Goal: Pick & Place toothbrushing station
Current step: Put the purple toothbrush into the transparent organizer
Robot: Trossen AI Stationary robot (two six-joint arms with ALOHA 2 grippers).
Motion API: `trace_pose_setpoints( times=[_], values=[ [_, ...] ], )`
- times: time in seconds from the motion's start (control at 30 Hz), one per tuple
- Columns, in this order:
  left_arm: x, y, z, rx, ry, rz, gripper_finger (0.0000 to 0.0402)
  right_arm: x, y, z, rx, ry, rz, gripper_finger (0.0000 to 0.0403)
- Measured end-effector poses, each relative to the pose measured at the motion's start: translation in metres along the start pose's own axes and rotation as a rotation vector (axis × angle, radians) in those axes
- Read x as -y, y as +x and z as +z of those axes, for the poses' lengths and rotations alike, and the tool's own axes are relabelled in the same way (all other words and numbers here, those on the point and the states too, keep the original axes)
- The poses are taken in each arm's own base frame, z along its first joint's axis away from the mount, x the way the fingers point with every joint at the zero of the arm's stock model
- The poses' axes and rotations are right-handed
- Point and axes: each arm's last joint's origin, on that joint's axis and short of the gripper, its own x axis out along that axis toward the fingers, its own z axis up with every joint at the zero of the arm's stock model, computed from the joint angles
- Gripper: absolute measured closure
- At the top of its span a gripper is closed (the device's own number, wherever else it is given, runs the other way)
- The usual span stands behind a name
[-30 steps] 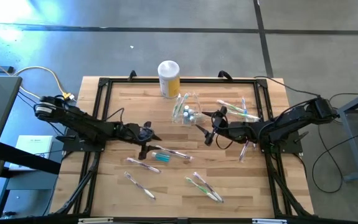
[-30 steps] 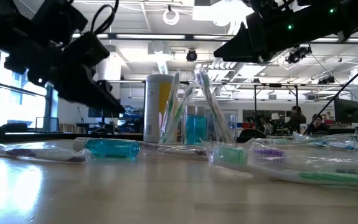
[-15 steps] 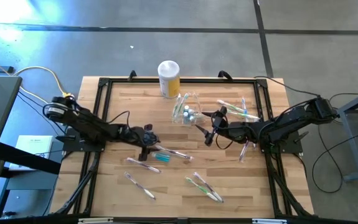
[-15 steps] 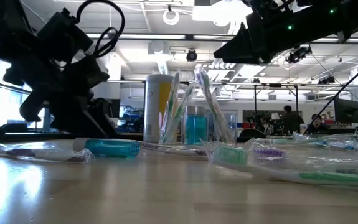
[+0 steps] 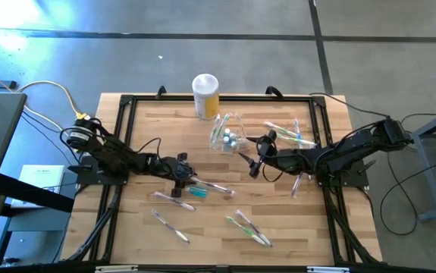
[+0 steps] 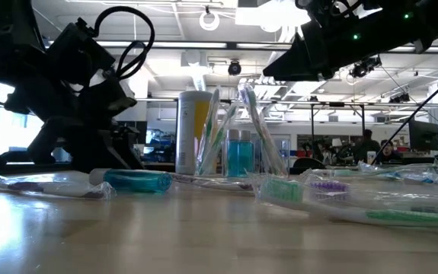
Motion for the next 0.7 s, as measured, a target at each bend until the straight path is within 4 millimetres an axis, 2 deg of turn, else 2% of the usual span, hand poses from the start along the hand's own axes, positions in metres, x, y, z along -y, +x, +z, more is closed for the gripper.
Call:
trace_pose_setpoints(
  times=[0.27,0.5,0.7],
  values=[
    [0.000,0.000,0.000,-0.003,-0.001,-0.005,0.0380,0.000,0.000,-0.001,-0.006,0.004,0.000,0.0104],
    [0.005,0.004,0.012,-0.044,0.030,0.024,0.0378,0.000,0.000,-0.001,-0.007,0.004,0.000,0.0104],
    [0.018,-0.002,0.047,-0.298,0.136,0.179,0.0389,0.000,0.000,-0.003,-0.026,-0.011,0.000,0.0104]
  ],
)
